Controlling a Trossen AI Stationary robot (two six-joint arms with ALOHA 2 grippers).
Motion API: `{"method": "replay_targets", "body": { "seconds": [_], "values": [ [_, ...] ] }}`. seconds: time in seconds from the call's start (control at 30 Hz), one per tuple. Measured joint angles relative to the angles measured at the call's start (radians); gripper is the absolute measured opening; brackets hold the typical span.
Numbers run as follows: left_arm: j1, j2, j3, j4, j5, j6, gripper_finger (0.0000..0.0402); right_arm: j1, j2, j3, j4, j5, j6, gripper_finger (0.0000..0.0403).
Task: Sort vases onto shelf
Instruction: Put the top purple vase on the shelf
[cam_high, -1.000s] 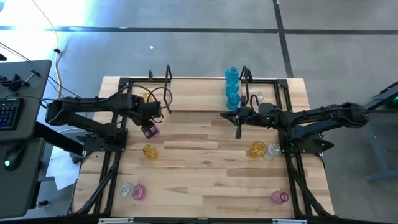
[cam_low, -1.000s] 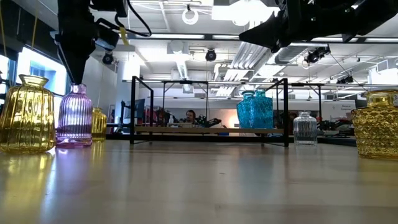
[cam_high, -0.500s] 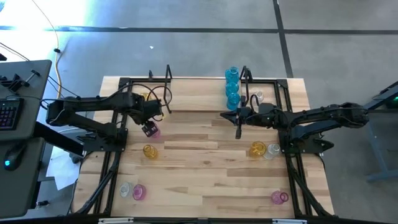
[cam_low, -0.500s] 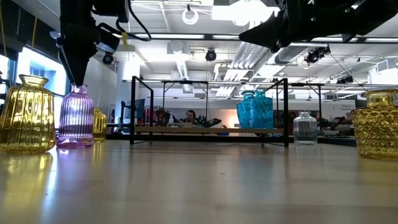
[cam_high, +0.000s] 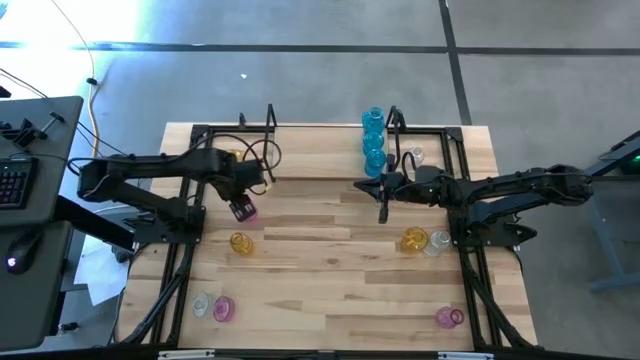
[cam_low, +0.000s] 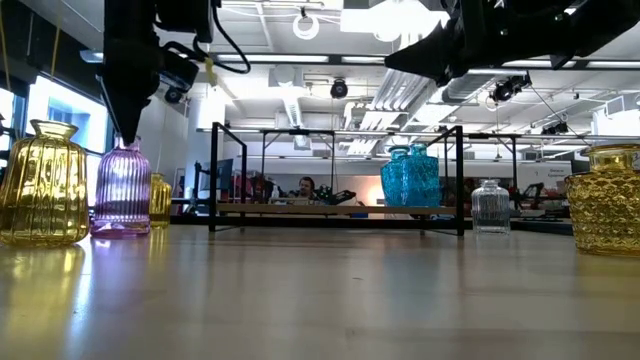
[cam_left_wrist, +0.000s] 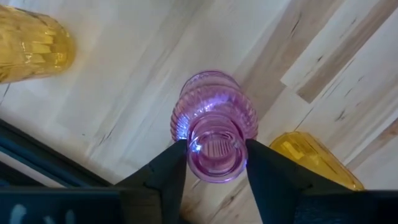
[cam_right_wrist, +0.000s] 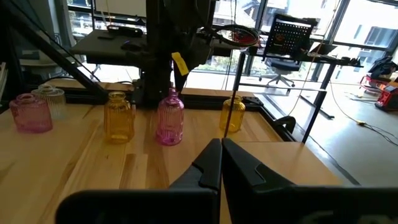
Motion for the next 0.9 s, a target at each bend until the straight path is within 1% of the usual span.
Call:
{"method": "replay_targets", "body": {
  "seconds": [0.2, 0.6, 0.9],
  "values": [
    [0.0, 0.013, 0.004, -0.002, 0.019, 0.039, 0.0132, 0.0, 0.0, 0.0, -0.01, 0.0, 0.0, 0.0],
    [-0.001, 0.011, 0.005, 0.009, 0.03, 0.059, 0.013, 0.0, 0.0, 0.0, -0.01, 0.0, 0.0, 0.0],
    [-0.001, 0.013, 0.053, 0.01, 0.064, 0.057, 0.0129, 0.0, 0.0, 0.0, -0.011, 0.0, -0.002, 0.0]
  ]
}}
